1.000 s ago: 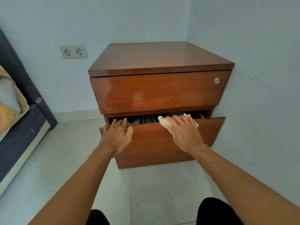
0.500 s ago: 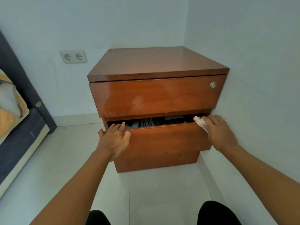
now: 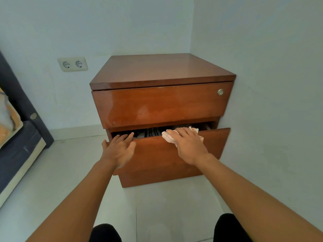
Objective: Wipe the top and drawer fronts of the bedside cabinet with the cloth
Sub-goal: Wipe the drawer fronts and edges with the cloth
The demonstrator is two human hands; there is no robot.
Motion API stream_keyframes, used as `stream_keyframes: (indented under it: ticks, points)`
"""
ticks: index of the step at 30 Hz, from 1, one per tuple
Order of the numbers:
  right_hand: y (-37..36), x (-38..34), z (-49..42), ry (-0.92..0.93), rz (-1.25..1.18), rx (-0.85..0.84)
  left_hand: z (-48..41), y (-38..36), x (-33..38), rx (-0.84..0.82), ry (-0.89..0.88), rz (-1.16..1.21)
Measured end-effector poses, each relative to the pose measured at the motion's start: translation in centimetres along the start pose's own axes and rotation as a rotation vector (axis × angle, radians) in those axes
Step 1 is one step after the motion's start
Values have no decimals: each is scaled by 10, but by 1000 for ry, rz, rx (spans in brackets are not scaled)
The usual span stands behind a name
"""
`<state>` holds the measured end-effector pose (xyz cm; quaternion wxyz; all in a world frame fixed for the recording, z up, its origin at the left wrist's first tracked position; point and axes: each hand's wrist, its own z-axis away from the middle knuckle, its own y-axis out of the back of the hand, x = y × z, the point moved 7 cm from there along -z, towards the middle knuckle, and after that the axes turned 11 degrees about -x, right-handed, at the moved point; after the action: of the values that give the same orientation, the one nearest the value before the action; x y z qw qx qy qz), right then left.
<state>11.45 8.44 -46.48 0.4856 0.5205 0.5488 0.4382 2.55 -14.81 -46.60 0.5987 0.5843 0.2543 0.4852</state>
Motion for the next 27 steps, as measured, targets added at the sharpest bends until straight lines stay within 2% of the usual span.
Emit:
stream_keyframes:
  ticks: [4,7,13,23,25,27]
  points:
    - [-6,35,11,-16,-34,118,1,-3,-1,8,-6,-2]
    - [-1,87,22,-124,3,173,1,-2,-1,13,-9,10]
    - [0,148,35,-260,-10,187,0,-5,-2,27,-19,18]
    - [6,148,45,-366,24,241,-1,-11,-5,8,-58,-6]
    - [25,134,50,-449,-91,323,0,-8,-7,-24,-76,19]
    - [47,104,60,-473,-165,448,9,-3,-9,43,-114,78]
